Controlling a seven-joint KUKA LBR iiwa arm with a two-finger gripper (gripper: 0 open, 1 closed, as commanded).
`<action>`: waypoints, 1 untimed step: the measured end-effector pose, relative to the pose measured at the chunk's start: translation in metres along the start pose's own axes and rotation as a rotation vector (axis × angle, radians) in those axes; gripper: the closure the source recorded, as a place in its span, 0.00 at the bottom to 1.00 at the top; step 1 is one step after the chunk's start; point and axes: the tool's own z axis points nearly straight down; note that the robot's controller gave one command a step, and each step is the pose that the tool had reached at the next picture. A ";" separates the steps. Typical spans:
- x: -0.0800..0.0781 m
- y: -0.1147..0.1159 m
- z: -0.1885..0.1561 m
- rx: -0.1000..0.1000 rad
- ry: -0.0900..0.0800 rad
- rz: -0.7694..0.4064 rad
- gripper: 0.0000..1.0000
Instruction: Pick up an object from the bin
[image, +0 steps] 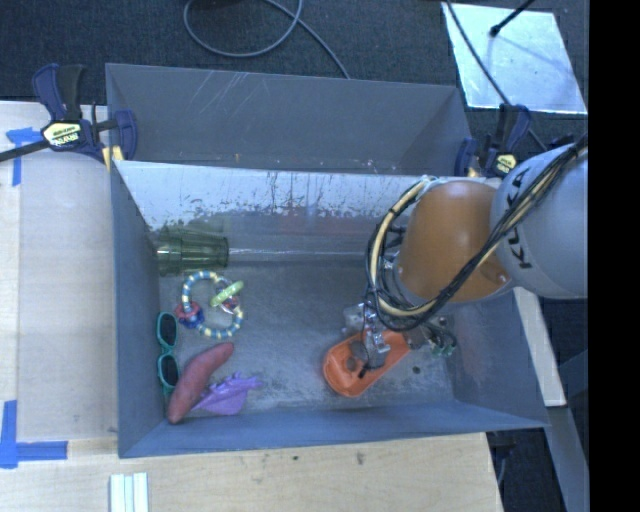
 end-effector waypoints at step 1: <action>-0.004 -0.045 -0.019 0.004 -0.018 -0.010 1.00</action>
Offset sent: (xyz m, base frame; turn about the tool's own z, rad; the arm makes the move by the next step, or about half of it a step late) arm -0.0167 0.0183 0.1884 0.0364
